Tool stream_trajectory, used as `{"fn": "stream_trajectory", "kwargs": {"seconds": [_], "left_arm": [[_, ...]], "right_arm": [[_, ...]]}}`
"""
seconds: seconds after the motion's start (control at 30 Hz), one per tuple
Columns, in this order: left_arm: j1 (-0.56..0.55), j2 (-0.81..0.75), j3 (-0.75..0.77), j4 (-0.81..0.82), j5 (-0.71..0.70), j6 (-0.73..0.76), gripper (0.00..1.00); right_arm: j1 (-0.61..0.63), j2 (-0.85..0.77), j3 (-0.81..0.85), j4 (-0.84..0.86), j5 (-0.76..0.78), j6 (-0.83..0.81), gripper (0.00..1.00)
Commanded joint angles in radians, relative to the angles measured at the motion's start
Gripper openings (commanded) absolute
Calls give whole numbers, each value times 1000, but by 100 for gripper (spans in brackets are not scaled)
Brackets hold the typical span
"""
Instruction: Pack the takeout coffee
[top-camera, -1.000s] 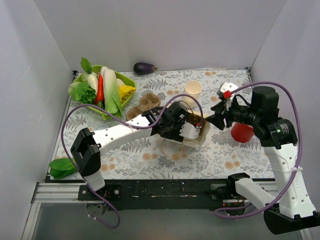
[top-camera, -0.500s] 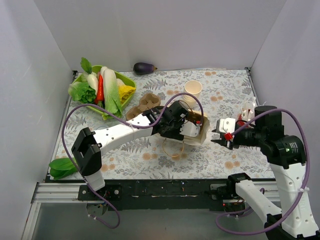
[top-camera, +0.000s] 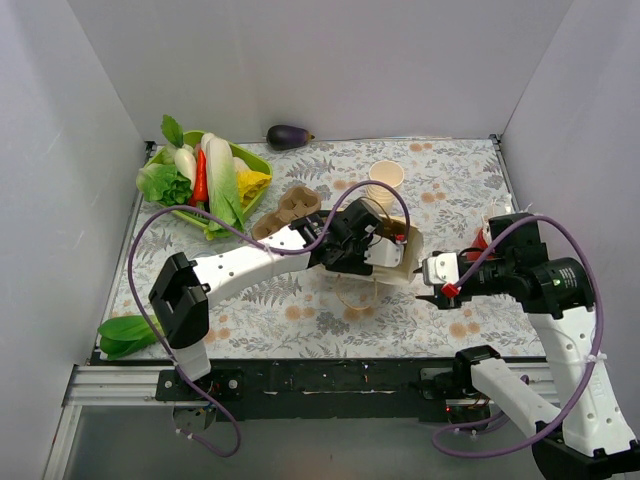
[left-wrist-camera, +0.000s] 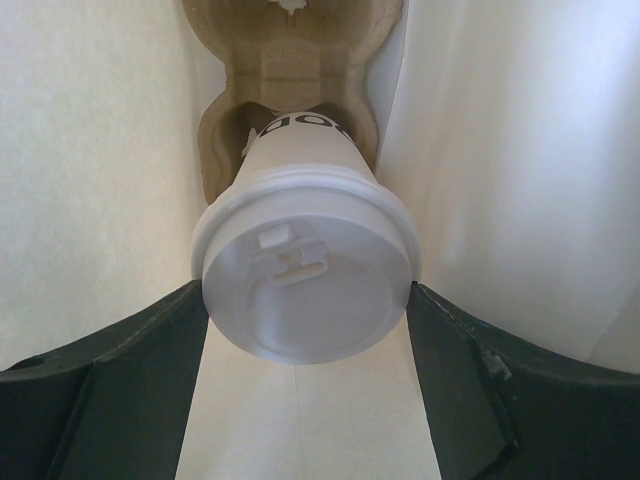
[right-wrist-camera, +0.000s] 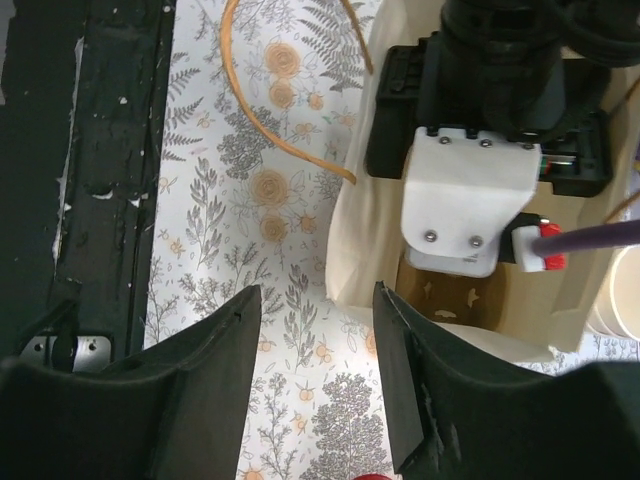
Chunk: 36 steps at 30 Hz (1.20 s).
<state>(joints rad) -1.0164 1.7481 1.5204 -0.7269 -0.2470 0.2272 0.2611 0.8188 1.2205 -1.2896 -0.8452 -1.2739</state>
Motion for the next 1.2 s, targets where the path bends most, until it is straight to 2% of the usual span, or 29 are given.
{"fn": "stream_trajectory", "kwargs": {"seconds": [0.0, 0.27, 0.4, 0.53, 0.83, 0.93, 1.03, 1.07, 1.17], "left_arm": [[10, 7, 61, -9, -8, -46, 0], [18, 36, 107, -45, -6, -78, 0], [21, 48, 122, -60, -2, -83, 0], [29, 56, 139, -74, 0, -85, 0], [42, 70, 164, -98, 11, -111, 0], [47, 71, 167, -105, 14, -118, 0], [47, 71, 164, -106, 14, -121, 0], [47, 71, 164, -108, 14, -121, 0], [47, 65, 156, -108, 12, -120, 0]], "right_arm": [[32, -12, -36, 12, 27, -68, 57], [113, -63, -182, 243, 159, 13, 54], [165, -69, -225, 410, 256, 108, 53], [220, -35, -245, 495, 330, 177, 51], [400, -6, -299, 556, 423, 245, 47], [447, 11, -319, 579, 474, 280, 43], [498, 26, -326, 627, 537, 320, 31], [506, 31, -323, 628, 543, 326, 24], [524, 31, -314, 641, 570, 344, 19]]}}
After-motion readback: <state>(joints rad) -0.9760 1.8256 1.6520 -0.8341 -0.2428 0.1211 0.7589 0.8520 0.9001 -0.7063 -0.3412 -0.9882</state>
